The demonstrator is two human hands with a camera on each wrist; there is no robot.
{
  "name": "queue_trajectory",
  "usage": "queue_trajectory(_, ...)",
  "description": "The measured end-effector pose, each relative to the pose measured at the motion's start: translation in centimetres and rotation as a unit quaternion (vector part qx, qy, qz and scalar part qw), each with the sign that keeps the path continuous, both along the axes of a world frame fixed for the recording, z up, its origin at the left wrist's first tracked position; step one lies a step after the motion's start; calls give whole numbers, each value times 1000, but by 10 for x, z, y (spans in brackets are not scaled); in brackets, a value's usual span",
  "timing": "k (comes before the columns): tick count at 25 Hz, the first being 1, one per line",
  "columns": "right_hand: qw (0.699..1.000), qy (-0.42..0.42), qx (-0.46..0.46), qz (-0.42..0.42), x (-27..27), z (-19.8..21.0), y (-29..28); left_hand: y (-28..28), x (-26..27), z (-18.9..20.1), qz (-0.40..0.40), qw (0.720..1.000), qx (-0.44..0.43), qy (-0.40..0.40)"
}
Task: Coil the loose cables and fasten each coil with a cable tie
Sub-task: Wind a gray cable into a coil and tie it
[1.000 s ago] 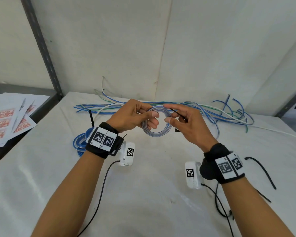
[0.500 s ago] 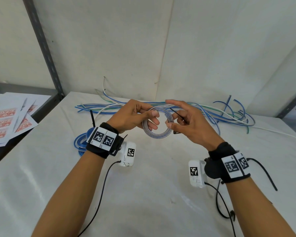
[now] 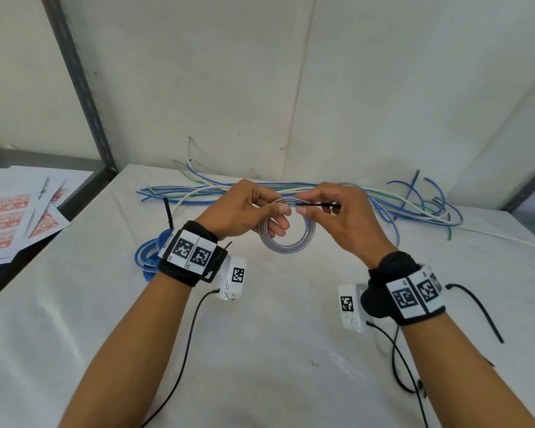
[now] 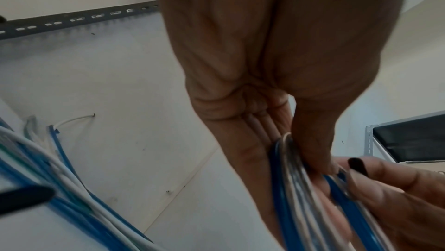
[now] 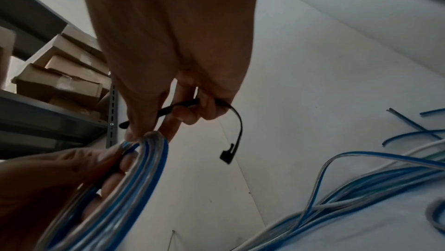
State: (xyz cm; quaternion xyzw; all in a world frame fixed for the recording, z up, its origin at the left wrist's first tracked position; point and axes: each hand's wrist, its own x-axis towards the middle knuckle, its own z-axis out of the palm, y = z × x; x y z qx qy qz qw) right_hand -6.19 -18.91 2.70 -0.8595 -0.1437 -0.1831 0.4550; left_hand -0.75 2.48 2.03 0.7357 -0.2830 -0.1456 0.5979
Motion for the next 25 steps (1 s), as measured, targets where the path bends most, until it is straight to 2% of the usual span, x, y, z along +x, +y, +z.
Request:
queue_trajectory(3,1000,-3,-18,7,-3,1,-1,3,0,0,1,1000,6,-3)
queue_trajectory(8,998,-38,-16,-36,-3,3,2,0,-1,2,4,1000,1,-8)
queue_trajectory(12,999,7,-30,8,-5,8,-3,2,-1,2,-1,1000,-13,-7)
queue_trajectory(17,995,38,81,37,0,8,-7,2,-2,3,-6,999,-35,-5)
queue_trajectory(22,994,52,86,43,4,8,-9,4,-1,4,-41,999,-19,14)
queue_trajectory(25,992,47,113,33,4,7,-10,7,-1,4,-36,999,-22,22)
